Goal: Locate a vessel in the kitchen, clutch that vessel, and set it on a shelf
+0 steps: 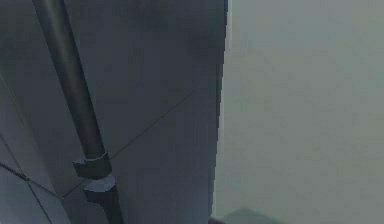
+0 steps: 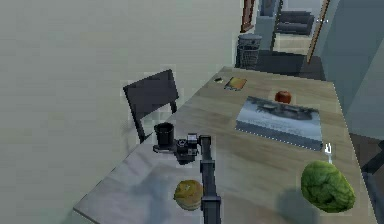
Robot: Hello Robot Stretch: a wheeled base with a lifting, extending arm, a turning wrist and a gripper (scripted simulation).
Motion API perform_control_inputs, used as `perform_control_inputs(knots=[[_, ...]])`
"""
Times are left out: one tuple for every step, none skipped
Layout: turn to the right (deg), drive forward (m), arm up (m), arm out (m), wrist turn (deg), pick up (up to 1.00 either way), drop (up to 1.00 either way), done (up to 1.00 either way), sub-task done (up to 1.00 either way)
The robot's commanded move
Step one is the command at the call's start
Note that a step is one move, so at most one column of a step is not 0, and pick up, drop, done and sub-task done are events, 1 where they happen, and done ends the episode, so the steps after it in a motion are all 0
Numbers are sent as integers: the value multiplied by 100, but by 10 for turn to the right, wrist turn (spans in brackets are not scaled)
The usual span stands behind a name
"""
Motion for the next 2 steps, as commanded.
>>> perform_control_inputs(knots=[[0, 0, 10, 0, 0, 0, 0, 0, 0], [0, 0, 22, 0, 0, 0, 0, 0, 0]])
